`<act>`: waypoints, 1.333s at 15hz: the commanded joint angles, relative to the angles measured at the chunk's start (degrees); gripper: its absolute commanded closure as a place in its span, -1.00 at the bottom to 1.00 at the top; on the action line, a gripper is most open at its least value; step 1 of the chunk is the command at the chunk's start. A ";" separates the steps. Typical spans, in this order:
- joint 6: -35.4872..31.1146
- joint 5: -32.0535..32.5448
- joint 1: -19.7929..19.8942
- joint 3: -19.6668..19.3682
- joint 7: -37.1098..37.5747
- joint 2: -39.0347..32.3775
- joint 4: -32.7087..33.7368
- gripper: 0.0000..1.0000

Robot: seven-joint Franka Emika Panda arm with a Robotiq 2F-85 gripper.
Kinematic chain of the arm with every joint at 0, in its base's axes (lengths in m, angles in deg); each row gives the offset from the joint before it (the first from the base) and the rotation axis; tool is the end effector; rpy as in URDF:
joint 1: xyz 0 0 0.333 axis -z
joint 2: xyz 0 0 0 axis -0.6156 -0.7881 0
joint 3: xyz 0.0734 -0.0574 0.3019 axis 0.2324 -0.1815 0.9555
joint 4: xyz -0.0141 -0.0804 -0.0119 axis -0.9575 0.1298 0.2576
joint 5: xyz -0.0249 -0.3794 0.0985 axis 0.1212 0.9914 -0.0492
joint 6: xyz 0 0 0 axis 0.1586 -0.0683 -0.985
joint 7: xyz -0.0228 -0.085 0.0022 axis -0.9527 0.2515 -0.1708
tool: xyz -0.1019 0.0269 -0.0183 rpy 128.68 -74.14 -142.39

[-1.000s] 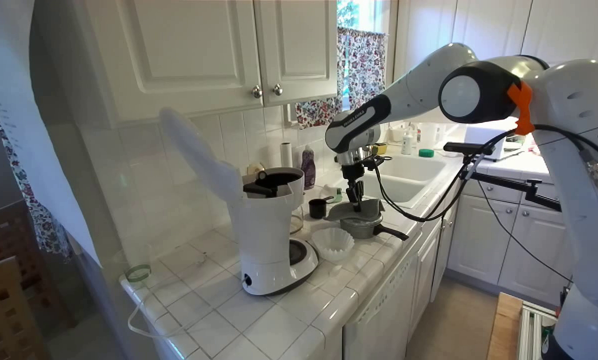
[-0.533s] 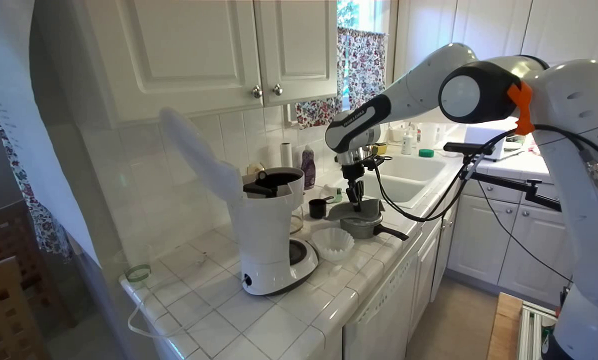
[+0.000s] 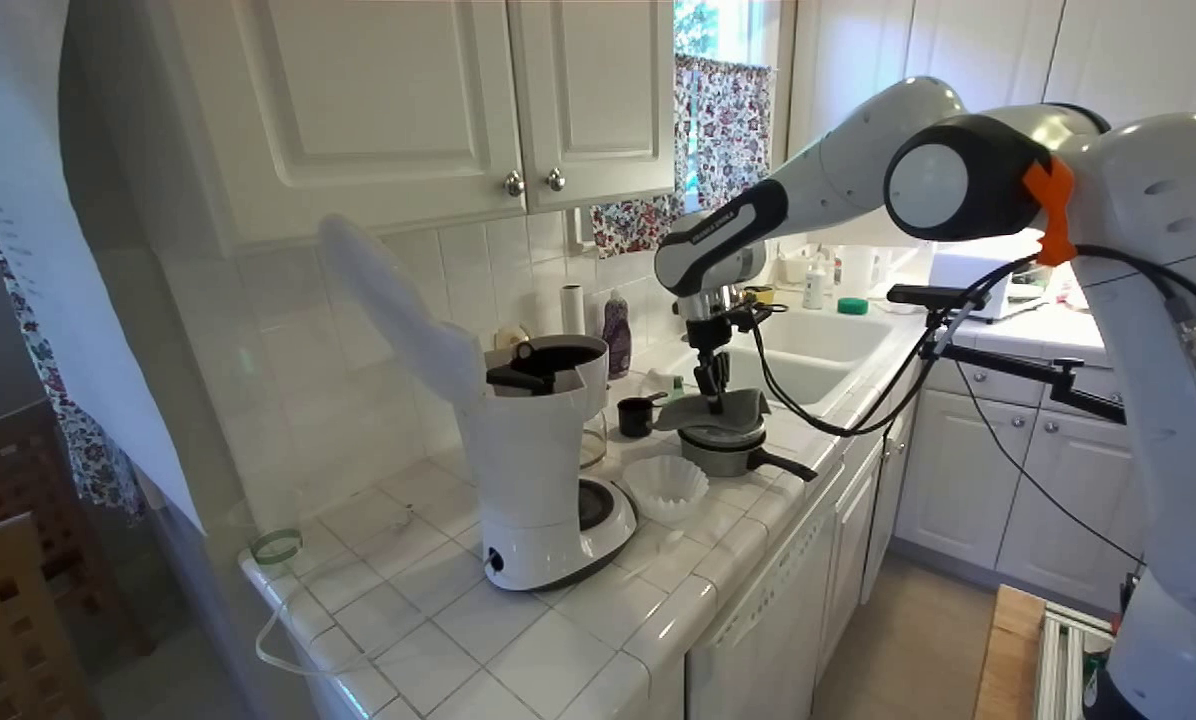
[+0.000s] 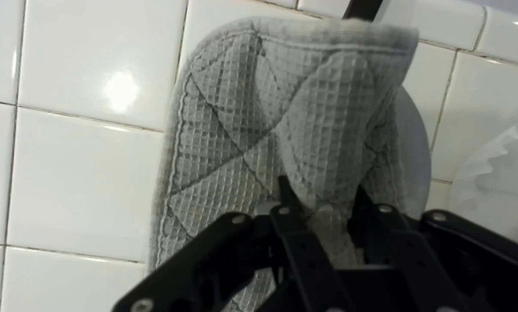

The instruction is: Use the grey mat to remove the lid from the pot

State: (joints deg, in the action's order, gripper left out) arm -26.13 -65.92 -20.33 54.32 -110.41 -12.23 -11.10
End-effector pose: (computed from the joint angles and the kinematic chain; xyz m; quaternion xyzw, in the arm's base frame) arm 0.6140 -0.2646 0.3337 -0.9910 -0.0915 0.0950 0.0243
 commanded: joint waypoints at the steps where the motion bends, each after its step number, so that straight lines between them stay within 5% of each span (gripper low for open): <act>1: -0.41 -0.03 0.90 0.16 0.36 1.97 -0.38 0.85; 20: -1.36 -1.84 7.18 -2.40 -0.61 2.32 3.19 0.85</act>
State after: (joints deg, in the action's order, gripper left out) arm -27.87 -66.74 -14.02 52.27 -110.37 -8.85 -10.12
